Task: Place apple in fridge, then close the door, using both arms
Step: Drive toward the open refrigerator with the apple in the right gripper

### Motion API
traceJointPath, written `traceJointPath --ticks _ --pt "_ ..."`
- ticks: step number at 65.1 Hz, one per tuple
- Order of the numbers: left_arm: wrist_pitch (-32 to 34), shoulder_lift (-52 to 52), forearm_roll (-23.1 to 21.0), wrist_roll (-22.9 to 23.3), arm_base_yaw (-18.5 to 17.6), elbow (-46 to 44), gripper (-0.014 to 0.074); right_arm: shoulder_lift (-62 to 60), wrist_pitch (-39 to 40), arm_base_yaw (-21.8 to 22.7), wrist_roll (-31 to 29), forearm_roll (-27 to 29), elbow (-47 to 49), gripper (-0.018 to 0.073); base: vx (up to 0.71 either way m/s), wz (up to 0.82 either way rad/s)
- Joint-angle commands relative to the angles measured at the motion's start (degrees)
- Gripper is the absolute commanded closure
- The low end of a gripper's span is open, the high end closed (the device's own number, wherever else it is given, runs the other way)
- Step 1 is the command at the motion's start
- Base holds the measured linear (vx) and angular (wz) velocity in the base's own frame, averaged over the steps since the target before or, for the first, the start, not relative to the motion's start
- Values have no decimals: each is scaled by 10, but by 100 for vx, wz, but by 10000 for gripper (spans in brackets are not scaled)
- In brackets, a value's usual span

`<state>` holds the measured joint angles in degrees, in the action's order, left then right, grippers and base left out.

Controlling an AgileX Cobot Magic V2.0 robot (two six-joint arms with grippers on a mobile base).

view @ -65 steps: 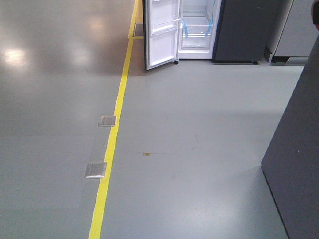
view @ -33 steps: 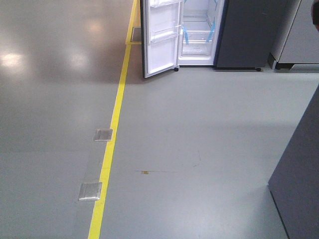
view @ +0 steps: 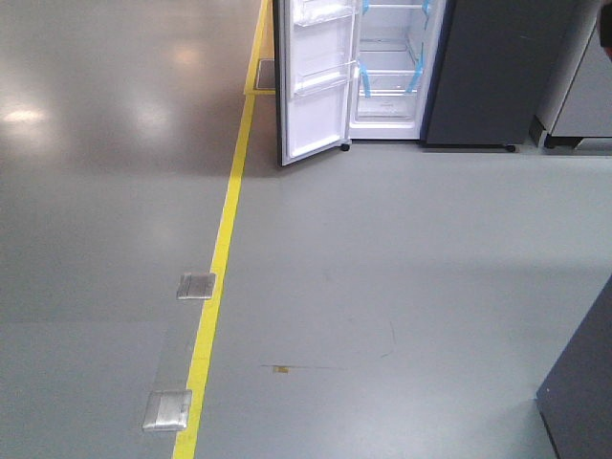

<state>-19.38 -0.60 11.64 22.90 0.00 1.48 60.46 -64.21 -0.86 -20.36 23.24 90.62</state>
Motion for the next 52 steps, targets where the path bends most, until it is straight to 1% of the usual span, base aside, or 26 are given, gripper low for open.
traceJointPath --ticks 1,52 --pt "40 -9 2 4 0 16 604 -5 45 2 -5 15 17 571 26 0" --pt "40 -9 2 4 0 16 604 -5 45 2 -5 15 17 571 25 -3"
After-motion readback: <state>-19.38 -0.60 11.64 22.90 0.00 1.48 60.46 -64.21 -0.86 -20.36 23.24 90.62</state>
